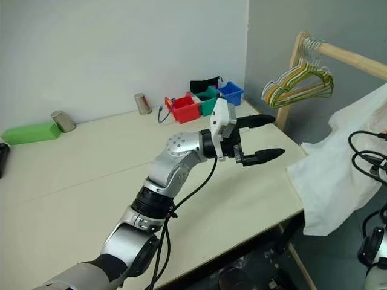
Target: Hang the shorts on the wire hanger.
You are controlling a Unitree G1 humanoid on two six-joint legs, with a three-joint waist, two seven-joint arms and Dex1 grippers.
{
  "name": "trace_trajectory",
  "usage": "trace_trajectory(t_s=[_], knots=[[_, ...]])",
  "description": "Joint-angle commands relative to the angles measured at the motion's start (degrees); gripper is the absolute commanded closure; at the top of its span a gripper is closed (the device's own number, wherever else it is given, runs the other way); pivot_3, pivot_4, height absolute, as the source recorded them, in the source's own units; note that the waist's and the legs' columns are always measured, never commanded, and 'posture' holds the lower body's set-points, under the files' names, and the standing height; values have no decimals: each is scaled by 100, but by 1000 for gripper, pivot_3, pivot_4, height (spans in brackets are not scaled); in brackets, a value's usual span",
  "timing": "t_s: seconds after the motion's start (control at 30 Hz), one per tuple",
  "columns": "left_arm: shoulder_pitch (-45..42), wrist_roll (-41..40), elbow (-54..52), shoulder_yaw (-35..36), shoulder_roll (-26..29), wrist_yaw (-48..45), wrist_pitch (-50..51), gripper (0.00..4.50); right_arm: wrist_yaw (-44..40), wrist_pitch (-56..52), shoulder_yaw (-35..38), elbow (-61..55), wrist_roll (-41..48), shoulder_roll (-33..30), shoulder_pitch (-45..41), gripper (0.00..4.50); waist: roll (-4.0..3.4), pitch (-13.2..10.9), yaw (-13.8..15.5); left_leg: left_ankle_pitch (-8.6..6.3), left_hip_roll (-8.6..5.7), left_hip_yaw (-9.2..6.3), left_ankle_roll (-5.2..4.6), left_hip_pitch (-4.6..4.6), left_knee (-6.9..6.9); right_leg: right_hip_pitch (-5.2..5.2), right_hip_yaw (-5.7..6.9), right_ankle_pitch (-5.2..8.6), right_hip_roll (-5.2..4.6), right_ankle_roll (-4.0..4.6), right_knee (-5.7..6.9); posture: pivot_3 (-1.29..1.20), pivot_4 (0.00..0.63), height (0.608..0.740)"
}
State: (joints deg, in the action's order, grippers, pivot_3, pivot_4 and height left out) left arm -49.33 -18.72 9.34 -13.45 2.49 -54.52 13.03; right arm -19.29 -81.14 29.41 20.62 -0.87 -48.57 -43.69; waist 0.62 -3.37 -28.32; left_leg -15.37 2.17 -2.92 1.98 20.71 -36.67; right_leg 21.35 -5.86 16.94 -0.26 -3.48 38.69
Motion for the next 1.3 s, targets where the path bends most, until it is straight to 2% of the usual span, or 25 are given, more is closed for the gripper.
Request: trace_trajectory(t_s=[0.03,0.3,0.43,0.83,1.0,1.07,1.17,1.3], knots=[[-200,21,-5,77,0,13,-133,17,81,491,-65,554,160,-272,-484,4500,-1,0,3,0,0,0,0,0,0,0,0,0,0,0,0,-413,0,740],[-258,64,67,106,40,15,-177,17,295,613,34,1570,428,-207,-879,4500,-1,0,48,0,-3,2,1,-2,0,-6,-2,0,-4,-2,-4,-388,0,740],[-217,87,-1,125,146,9,-154,17,493,531,169,1628,591,-71,-921,4500,-2,0,98,1,-4,3,1,-3,-4,-9,-3,-1,-5,-5,-5,-379,0,740],[-308,110,135,132,160,25,-235,0,710,790,-218,1242,627,-167,-706,1704,-2,0,181,1,-18,0,2,-3,-6,-13,-5,1,-16,-12,-5,-375,0,740],[-299,91,148,162,207,-8,-252,0,714,745,-703,217,520,-294,-282,539,-4,1,188,1,-26,-3,2,-2,-6,-13,-6,6,-23,-21,-3,-377,0,740],[-308,85,167,177,235,-21,-257,0,813,727,-937,-614,358,-417,86,38,-5,2,189,1,-29,-3,2,-2,-7,-13,-8,6,-25,-24,-3,-381,0,740],[-349,73,251,227,298,-68,-298,0,897,146,-1027,-1949,338,-337,416,8,-8,3,215,1,-32,-7,2,-1,-8,-11,-7,7,-29,-28,-2,-386,0,740],[-382,82,390,260,350,-108,-384,0,900,-350,-1076,-2856,381,-267,519,8,-8,3,216,1,-34,-9,2,-1,-12,-12,-8,7,-29,-30,-1,-392,0,740]])
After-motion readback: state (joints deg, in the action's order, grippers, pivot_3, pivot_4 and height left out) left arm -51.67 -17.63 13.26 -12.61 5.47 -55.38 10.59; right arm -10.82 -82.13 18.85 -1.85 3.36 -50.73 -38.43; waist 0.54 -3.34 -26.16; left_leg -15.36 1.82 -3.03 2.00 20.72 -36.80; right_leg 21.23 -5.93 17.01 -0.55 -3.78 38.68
